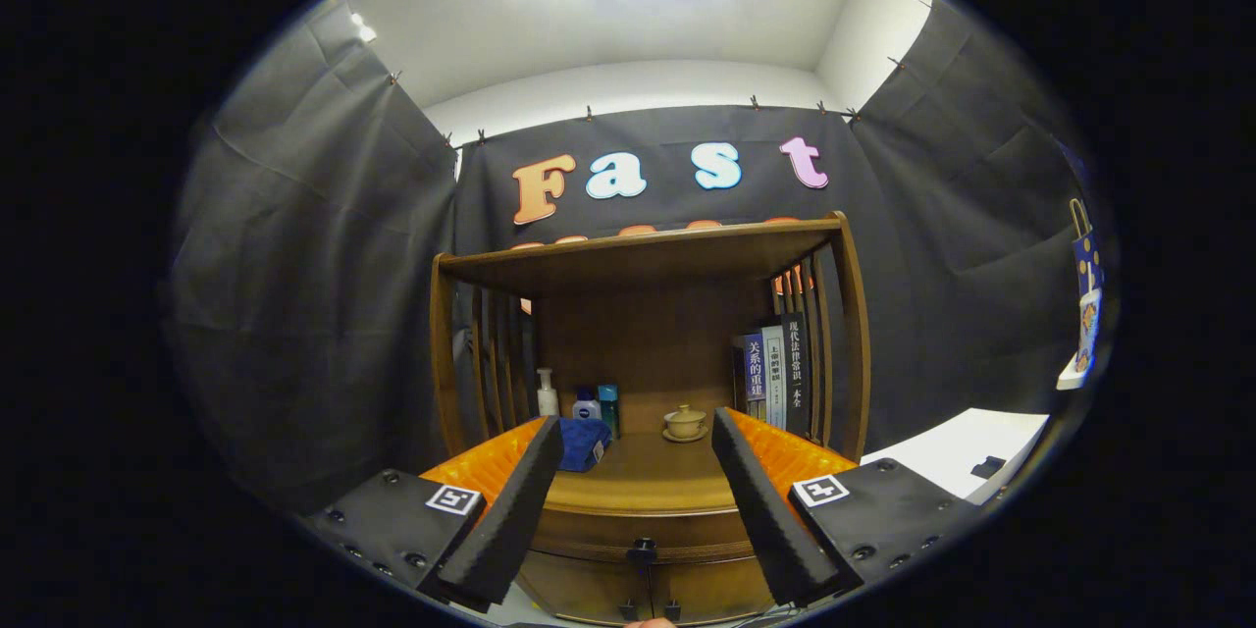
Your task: Pull open the drawer, take out the items inside it, and place them on the countertop above the cabinet.
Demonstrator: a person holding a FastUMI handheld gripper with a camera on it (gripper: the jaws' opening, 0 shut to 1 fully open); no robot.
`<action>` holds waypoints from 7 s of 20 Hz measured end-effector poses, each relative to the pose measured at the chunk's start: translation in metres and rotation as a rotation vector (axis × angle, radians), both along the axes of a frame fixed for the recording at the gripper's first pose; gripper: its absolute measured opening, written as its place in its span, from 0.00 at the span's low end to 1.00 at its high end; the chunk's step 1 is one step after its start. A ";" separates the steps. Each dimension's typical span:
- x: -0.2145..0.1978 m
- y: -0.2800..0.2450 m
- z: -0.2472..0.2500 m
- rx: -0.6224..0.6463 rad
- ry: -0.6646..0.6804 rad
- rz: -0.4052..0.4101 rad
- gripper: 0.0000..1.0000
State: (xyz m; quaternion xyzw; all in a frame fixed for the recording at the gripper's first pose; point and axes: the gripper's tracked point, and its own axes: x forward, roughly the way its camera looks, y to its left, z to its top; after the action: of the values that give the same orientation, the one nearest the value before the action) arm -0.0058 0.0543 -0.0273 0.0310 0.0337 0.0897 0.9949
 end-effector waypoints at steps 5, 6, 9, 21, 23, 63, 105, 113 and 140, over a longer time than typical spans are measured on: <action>0.003 -0.007 -0.004 0.005 0.005 -0.013 1.00; 0.002 -0.008 -0.002 0.007 0.006 -0.016 1.00; 0.002 -0.010 -0.003 0.012 0.005 -0.020 1.00; 0.035 -0.007 -0.067 0.008 0.045 -0.039 1.00; 0.046 -0.007 -0.089 -0.003 0.049 -0.045 1.00; 0.055 0.011 -0.329 -0.004 0.408 -0.077 0.39; -0.072 0.000 -0.292 -0.103 0.411 -0.038 0.67; -0.054 -0.003 -0.187 -0.112 0.191 -0.022 0.99; 0.060 0.023 -0.335 -0.235 1.236 0.088 0.98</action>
State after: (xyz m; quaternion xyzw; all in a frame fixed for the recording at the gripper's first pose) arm 0.0539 0.0775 -0.3622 -0.0339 0.6133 0.0916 0.7838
